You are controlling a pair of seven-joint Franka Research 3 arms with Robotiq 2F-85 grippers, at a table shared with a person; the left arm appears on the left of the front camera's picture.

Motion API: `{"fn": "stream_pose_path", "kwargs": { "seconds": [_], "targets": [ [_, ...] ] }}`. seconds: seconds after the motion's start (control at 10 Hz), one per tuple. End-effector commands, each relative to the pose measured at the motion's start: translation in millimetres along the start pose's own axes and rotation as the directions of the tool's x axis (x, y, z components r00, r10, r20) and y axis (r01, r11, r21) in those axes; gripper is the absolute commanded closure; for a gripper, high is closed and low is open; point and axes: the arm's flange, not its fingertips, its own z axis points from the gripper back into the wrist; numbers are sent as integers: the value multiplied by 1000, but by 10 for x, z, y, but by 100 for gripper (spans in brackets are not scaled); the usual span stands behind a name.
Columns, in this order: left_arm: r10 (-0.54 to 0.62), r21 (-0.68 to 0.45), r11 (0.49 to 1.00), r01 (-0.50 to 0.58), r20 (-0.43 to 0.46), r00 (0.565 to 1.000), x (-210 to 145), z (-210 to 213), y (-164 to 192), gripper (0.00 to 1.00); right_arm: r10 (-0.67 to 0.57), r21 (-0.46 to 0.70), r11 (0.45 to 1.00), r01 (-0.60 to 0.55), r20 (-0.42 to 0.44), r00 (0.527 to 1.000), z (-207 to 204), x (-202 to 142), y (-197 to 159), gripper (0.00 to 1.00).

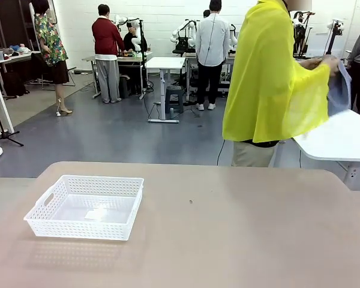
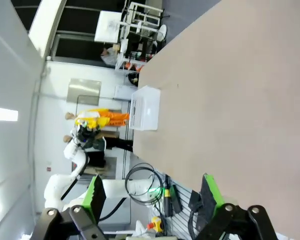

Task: Clean and organize the cups into the basket.
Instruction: Pick up the Organizing basket and move it to the center of the table, then pick up the Reusable plastic cup from the right side of the table and place it inside the Organizing basket.

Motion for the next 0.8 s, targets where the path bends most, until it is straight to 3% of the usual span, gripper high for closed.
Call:
{"fn": "stream_pose_path", "kwargs": {
  "seconds": [0.0, 0.3, 0.4, 0.7],
  "targets": [
    [15, 44, 999, -17, 42, 999, -33, 207, 50, 0, -43, 3, 999, 43, 53, 998, 332, -84, -12, 0],
    [51, 42, 997, -57, 124, 991, -60, 470, 133, 0, -66, -6, 998, 68, 155, 986, 629, -162, -94, 0],
    [33, 31, 999, -36, 88, 996, -26, 346, 135, 0, -41, -3, 999, 42, 112, 993, 542, -193, -57, 0],
    [33, 31, 999, -36, 88, 996, -26, 346, 135, 0, -41, -3, 999, 42, 112, 993, 542, -193, -57, 0]
  ]
}}
